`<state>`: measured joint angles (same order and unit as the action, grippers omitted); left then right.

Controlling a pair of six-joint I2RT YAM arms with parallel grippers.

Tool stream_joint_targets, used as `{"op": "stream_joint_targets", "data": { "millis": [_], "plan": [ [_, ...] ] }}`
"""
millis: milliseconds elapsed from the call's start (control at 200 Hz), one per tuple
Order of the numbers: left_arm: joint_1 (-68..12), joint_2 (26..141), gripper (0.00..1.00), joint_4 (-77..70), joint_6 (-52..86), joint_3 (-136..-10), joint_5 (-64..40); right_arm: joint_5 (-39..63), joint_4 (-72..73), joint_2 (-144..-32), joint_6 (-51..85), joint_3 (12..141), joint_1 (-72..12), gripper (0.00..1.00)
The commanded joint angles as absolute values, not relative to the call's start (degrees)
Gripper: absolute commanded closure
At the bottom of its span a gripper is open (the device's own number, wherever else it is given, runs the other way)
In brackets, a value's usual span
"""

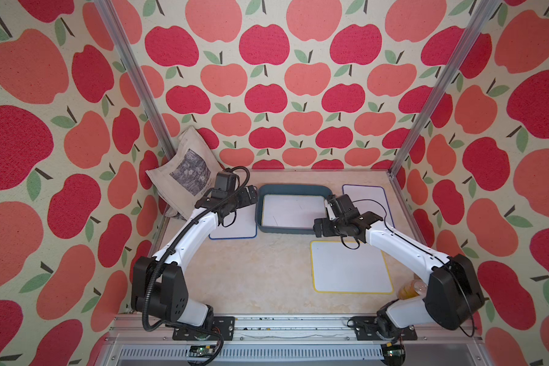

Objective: Put the whiteboard into the storage box
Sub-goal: Move the whiteboard to the center of the board.

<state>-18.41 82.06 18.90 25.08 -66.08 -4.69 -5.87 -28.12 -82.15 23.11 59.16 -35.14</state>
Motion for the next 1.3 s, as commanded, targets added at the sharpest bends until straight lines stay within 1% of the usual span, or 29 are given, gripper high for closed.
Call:
{"op": "stream_joint_targets", "data": {
  "millis": [0,105,185,250,325,385,475,540,620,680,780,851,891,946,1011,1131,1296],
  "plan": [
    [-23.19,75.25,0.01,9.43,17.94,-60.80,3.57,-8.20,-27.07,-79.62,26.03,58.06,-36.89,0.01],
    [-23.65,72.62,0.01,5.19,22.17,-55.77,0.03,-9.45,-25.14,-79.03,29.02,57.67,-39.53,0.01],
    [-23.82,72.77,0.01,6.06,29.58,-53.67,-2.08,-11.15,-22.90,-78.65,30.80,57.57,-41.80,0.01],
    [-24.87,73.01,0.01,5.55,32.12,-51.95,-4.93,-12.10,-21.47,-78.81,32.69,57.91,-43.46,0.01],
    [-30.18,72.46,0.01,2.58,33.26,-48.52,2.17,-13.14,-19.09,-79.17,35.05,57.84,-45.72,0.01],
    [-34.54,73.63,0.01,2.02,34.94,-47.98,8.38,-15.88,-16.88,-79.52,38.12,57.37,-48.00,0.01],
    [-39.59,76.40,0.01,-1.38,42.35,-46.63,16.07,-19.56,-10.06,-80.16,43.40,54.84,-51.56,0.01],
    [-42.50,78.72,0.01,-7.53,47.31,-44.45,19.16,-20.60,-7.08,-82.19,48.00,54.20,-53.35,0.01],
    [-45.48,81.65,0.00,-13.31,49.68,-43.86,21.11,-19.72,-10.28,-87.06,50.67,57.59,-55.19,0.01],
    [-46.33,83.92,0.00,-11.61,51.10,-46.23,20.92,-21.43,-14.53,-90.41,51.49,60.87,-57.31,0.01],
    [-47.68,85.94,0.00,-8.78,53.55,-48.70,22.57,-23.70,-17.18,-93.35,52.91,62.83,-59.77,0.01],
    [-49.32,85.57,0.01,-7.05,56.78,-48.14,26.59,-24.51,-18.18,-93.46,54.96,62.60,-60.02,0.01],
    [-49.65,84.98,0.00,-4.75,58.14,-48.29,27.22,-25.58,-19.28,-92.96,55.81,62.32,-60.07,0.01],
    [-49.74,84.37,0.01,-3.90,56.66,-48.48,26.84,-27.33,-20.04,-91.70,55.27,61.85,-60.05,0.01],
    [-49.88,83.47,0.01,-6.76,54.15,-46.99,26.44,-29.31,-22.14,-90.28,54.54,61.64,-59.74,0.01],
    [-49.92,82.70,0.00,-10.57,51.51,-44.56,26.55,-29.19,-26.39,-87.62,54.46,60.52,-57.26,0.01],
    [-49.81,82.36,0.00,-8.67,55.79,-42.81,28.78,-27.97,-26.98,-80.81,52.92,53.21,-52.16,0.01]
  ]
}}
